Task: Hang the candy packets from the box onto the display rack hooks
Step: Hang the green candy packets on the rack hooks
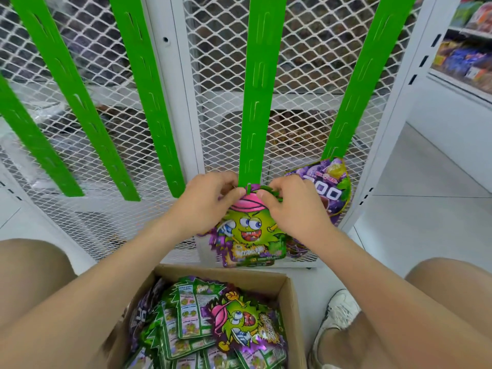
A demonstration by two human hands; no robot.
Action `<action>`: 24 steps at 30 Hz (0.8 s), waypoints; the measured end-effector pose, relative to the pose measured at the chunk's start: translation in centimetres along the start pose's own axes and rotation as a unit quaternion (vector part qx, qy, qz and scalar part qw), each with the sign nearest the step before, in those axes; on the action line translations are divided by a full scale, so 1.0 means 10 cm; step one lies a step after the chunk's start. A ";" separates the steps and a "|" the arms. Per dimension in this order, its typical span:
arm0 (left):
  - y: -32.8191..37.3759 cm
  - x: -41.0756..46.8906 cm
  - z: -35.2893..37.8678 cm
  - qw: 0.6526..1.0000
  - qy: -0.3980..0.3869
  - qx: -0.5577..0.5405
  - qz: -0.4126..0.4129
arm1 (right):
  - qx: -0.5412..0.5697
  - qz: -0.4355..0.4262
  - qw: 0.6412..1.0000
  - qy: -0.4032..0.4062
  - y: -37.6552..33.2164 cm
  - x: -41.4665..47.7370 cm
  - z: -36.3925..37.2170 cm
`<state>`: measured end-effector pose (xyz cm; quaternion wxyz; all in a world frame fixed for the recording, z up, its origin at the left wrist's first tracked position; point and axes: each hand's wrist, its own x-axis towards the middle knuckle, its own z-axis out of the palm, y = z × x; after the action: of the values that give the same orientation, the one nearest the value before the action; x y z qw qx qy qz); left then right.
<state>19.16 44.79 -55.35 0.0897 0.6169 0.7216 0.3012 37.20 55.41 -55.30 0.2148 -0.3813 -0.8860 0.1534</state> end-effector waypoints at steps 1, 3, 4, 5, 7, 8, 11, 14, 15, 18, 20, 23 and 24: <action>-0.02 -0.04 0.04 0.998 0.012 0.069 0.006 | -0.028 -0.010 0.999 0.019 -0.01 -0.02 0.00; -0.04 -0.15 0.13 0.985 0.068 0.160 0.001 | -0.074 -0.034 0.994 0.072 -0.06 -0.09 -0.03; -0.02 -0.21 0.15 0.978 0.115 0.173 0.001 | -0.079 -0.050 0.991 0.100 -0.07 -0.13 -0.04; -0.03 -0.26 0.18 0.971 0.162 0.175 0.013 | -0.071 -0.067 0.988 0.122 -0.09 -0.18 -0.04; -0.09 -0.39 0.29 0.969 0.163 0.184 0.009 | -0.049 -0.083 0.991 0.097 -0.12 -0.28 0.00; -0.13 -0.45 0.34 0.979 0.092 0.181 -0.010 | -0.042 -0.081 0.995 0.041 -0.14 -0.34 0.06; -0.36 -0.68 0.63 0.951 -0.245 0.175 -0.064 | -0.081 -0.076 0.978 -0.175 -0.20 -0.53 0.25; -0.65 -1.02 1.02 0.869 -0.459 0.176 -0.054 | -0.147 -0.089 0.945 -0.277 -0.22 -0.67 0.34; -0.74 -1.14 1.15 0.863 -0.471 0.172 -0.055 | -0.155 -0.091 0.941 -0.287 -0.21 -0.69 0.36; -0.86 -1.41 1.49 0.843 -0.493 0.214 -0.010 | -0.172 -0.102 0.933 -0.300 -0.18 -0.69 0.39; -0.81 -1.48 1.63 0.837 -0.492 0.239 0.020 | -0.183 -0.117 0.928 -0.304 -0.15 -0.68 0.43; -0.73 -1.49 1.73 0.854 -0.444 0.255 0.093 | -0.200 -0.127 0.920 -0.313 -0.13 -0.69 0.47; -0.72 -1.47 1.72 0.857 -0.423 0.271 0.112 | -0.197 -0.128 0.917 -0.321 -0.12 -0.70 0.48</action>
<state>25.03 36.04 -76.60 0.1814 0.7612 0.5933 -0.1887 38.33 48.90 -60.77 -0.1428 -0.2290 -0.9609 0.0614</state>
